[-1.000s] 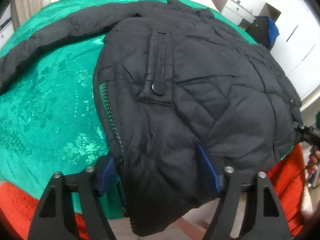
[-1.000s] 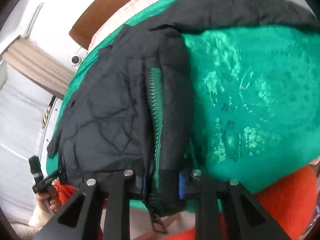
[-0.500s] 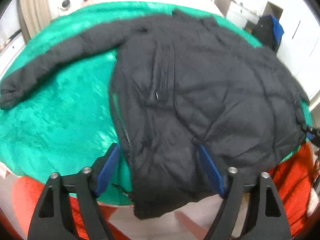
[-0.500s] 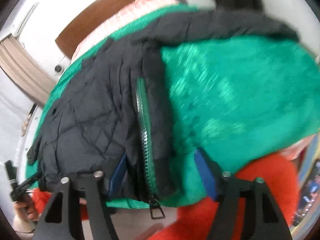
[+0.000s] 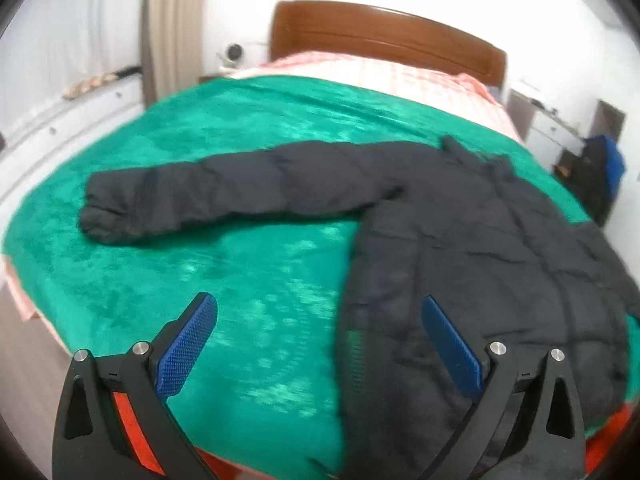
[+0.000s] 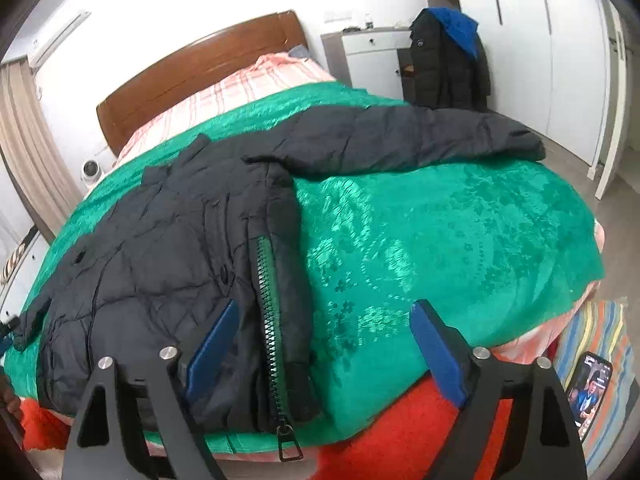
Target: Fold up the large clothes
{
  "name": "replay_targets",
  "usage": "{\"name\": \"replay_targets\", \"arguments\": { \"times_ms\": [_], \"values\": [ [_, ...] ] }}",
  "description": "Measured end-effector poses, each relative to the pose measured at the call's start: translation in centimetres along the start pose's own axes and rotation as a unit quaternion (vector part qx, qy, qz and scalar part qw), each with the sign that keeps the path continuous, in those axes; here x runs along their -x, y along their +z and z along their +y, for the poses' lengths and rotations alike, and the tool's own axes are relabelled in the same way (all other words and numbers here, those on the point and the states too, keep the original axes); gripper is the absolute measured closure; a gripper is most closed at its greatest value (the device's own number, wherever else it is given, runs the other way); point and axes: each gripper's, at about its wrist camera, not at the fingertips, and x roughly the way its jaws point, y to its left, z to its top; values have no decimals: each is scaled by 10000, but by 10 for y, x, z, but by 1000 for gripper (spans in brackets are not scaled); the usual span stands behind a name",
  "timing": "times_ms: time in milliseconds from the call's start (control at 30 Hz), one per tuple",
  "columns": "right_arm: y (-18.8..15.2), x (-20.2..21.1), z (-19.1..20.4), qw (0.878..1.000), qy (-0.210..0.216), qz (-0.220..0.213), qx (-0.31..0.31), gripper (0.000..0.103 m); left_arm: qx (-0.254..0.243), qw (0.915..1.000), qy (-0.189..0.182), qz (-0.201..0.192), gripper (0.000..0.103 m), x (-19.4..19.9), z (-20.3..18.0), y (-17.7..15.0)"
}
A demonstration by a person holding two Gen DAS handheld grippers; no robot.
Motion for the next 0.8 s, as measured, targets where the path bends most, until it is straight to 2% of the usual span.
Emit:
{"name": "replay_targets", "arguments": {
  "times_ms": [100,200,300,400,533,800],
  "values": [
    [-1,9,-1,9997,-106,-190,-65,6,-94,9986,467,-235,1,-5,22,-6],
    [-5,12,7,9988,-423,-239,116,5,-105,9966,732,-350,1,-23,36,0],
    [-6,14,19,9968,-630,-303,398,5,-71,9953,941,-203,1,-45,47,-1],
    [-9,19,33,9935,-717,-468,746,5,39,9929,1178,167,1,-69,63,-8],
    [-11,17,42,9919,-616,-434,1027,5,97,9916,1025,784,1,-97,77,-17],
    [-10,10,36,9950,-465,-284,841,5,238,9922,880,846,0,-105,87,-20]
  ]
}}
